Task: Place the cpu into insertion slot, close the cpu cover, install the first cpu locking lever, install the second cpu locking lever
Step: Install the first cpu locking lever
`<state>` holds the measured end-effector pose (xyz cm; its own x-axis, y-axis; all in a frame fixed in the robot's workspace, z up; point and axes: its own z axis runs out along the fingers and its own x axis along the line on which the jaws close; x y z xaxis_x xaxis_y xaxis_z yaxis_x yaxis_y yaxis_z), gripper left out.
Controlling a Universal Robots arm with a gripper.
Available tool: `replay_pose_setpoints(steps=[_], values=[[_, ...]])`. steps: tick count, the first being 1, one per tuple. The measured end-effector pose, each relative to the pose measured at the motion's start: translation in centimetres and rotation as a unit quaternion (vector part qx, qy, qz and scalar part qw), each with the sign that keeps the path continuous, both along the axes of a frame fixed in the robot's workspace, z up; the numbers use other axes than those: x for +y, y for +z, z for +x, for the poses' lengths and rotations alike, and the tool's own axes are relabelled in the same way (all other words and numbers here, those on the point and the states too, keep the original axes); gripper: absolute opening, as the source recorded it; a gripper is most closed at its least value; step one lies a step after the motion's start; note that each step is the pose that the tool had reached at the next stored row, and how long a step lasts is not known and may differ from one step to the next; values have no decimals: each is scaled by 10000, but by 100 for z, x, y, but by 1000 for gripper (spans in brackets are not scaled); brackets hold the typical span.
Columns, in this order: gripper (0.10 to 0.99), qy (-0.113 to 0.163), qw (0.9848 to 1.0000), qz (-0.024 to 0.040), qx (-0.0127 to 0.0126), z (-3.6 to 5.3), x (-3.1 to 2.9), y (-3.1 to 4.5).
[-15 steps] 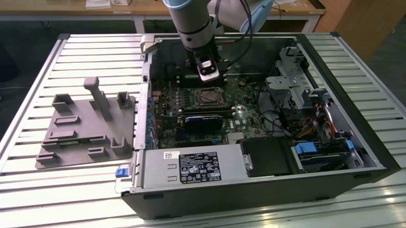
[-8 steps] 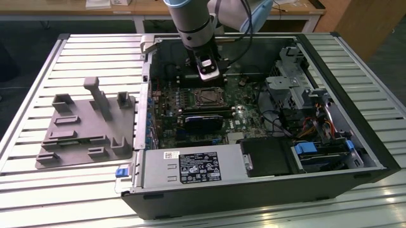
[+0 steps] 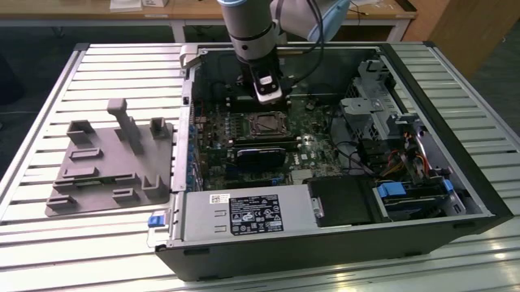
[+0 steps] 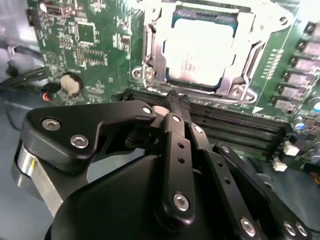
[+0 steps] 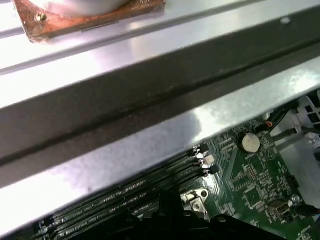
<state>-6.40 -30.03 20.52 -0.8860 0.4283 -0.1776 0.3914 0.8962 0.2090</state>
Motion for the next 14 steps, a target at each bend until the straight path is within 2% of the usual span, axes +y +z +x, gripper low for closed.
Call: replay_pose_setpoints(steps=[3,6,7,8,9,11,13,14], values=[[102,1,9999,-153,63,9,-1,0],[102,1,9994,-321,140,18,0,0],[102,1,9991,-375,173,21,0,-1],[102,2,9989,-419,216,22,0,-1],[102,3,9986,-462,271,24,0,-1],[102,7,9978,-541,396,27,0,-1],[102,11,9970,-585,515,32,-2,-2],[102,14,9966,-598,561,34,-3,-3]])
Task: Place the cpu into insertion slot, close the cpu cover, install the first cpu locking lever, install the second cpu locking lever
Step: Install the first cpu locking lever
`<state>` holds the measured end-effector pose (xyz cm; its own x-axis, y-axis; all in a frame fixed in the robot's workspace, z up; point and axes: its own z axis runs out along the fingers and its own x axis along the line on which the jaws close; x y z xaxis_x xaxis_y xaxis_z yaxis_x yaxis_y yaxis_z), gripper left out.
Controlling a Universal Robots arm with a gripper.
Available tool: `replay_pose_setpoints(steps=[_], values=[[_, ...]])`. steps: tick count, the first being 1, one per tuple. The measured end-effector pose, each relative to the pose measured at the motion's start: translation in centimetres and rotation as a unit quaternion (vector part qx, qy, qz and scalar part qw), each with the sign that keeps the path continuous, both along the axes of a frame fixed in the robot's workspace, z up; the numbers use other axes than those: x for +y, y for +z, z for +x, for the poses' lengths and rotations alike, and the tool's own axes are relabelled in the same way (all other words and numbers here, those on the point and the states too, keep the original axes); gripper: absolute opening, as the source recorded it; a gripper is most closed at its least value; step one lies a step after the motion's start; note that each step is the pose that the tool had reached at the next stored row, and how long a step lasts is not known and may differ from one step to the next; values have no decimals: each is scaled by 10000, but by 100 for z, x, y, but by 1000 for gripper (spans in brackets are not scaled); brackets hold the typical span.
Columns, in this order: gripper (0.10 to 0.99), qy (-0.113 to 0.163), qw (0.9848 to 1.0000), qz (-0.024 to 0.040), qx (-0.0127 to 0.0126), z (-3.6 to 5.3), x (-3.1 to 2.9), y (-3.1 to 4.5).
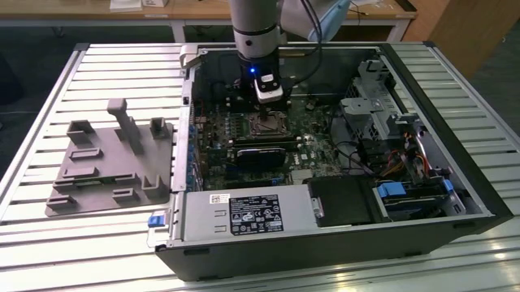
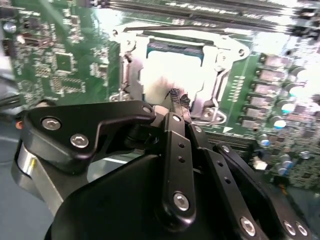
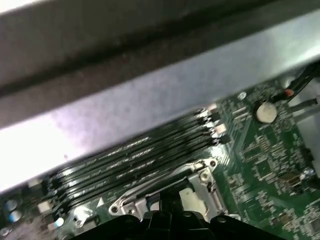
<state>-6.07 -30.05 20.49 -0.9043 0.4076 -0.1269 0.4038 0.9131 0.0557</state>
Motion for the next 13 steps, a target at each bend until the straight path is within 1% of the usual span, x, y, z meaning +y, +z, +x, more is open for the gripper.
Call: replay_pose_setpoints(steps=[1,2,3,9,13], values=[[102,0,10000,-13,39,1,-1,0],[102,0,10000,-22,66,1,-2,0],[102,0,10000,-25,70,1,-2,0],[102,0,10000,-25,70,2,-2,1],[102,0,10000,-30,71,4,-2,47]])
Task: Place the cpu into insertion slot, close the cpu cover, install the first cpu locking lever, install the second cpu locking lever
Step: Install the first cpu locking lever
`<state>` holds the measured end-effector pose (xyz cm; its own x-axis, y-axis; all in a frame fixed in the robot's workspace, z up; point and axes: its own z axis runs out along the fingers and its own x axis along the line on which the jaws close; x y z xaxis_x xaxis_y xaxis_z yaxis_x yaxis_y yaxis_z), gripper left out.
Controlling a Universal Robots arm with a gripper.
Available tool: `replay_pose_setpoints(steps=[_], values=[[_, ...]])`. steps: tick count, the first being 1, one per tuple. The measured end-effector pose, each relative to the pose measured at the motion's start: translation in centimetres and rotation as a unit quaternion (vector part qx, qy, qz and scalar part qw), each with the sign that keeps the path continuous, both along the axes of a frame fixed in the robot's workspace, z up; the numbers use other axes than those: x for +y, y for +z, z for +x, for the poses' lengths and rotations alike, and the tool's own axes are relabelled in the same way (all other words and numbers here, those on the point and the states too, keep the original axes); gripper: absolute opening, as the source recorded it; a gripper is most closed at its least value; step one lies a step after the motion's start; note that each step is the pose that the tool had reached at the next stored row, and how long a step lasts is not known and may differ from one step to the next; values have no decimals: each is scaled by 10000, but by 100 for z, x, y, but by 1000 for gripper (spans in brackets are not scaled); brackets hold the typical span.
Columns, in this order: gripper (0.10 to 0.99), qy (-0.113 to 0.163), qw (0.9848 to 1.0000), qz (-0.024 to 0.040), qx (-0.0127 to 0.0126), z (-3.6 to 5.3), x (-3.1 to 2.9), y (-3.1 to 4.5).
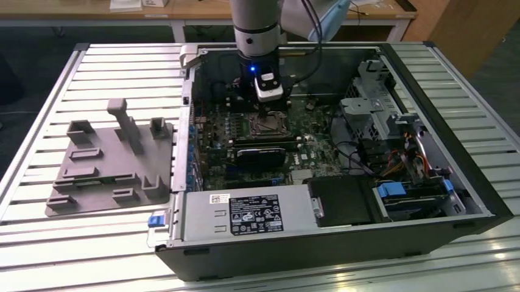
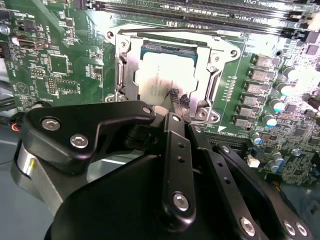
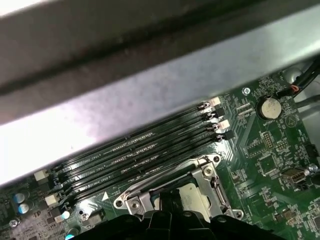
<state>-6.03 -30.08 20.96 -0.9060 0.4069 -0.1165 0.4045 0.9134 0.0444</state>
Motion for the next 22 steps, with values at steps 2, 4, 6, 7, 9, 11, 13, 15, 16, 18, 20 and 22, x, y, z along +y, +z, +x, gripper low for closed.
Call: replay_pose_setpoints(steps=[2,4,6,7,9,11,13,15,16,18,20,22], values=[[102,0,10000,-1,0,1,0,28],[102,1,10000,-2,2,9,0,47],[102,0,10000,-2,19,33,0,57],[102,0,10000,-3,31,45,0,62],[102,0,10000,-7,55,67,-4,68],[102,-2,10000,-13,79,80,-15,69],[102,-4,9999,-24,99,89,-32,70],[102,-6,9999,-31,118,99,-55,70],[102,-7,9999,-33,129,105,-69,70],[102,-7,9999,-34,149,119,-99,70],[102,-7,9999,-35,169,134,-129,70],[102,-8,9998,-35,189,152,-156,70]])
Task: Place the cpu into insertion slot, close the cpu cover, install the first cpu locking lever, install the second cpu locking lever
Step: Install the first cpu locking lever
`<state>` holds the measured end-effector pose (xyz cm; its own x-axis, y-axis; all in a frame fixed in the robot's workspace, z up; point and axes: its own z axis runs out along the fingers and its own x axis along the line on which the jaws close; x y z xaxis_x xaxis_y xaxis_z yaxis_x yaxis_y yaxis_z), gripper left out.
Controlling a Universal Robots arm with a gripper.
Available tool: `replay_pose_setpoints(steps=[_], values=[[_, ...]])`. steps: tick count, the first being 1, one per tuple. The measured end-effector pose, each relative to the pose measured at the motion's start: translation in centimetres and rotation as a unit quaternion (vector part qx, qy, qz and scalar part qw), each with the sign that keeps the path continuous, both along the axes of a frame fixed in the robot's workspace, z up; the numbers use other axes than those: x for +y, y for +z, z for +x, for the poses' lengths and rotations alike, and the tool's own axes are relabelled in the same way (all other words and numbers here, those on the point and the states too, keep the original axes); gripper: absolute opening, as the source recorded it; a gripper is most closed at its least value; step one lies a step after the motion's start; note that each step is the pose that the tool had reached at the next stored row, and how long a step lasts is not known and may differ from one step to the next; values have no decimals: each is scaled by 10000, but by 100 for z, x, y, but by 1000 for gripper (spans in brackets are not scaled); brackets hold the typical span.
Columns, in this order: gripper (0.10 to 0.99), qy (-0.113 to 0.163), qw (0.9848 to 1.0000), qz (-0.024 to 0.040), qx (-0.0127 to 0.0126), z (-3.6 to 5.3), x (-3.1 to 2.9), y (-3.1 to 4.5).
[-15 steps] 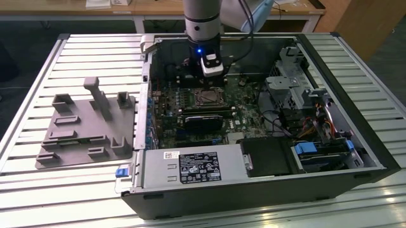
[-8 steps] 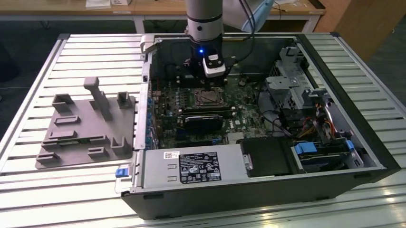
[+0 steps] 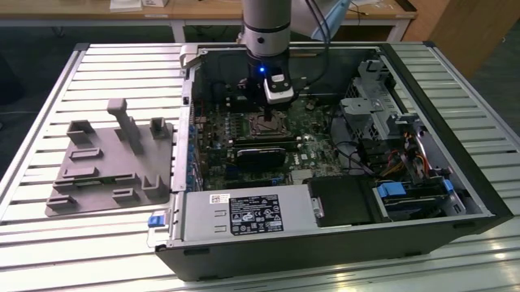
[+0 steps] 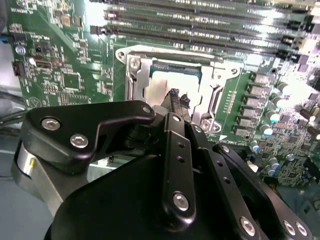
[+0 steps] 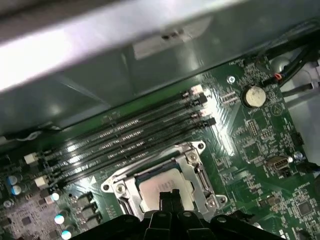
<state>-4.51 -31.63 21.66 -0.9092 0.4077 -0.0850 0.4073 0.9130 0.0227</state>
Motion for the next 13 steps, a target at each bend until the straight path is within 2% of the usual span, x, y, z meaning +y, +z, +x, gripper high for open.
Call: replay_pose_setpoints(steps=[5,13], values=[[102,1,10000,0,25,35,-49,0],[102,93,10000,-1,29,39,-73,11]])
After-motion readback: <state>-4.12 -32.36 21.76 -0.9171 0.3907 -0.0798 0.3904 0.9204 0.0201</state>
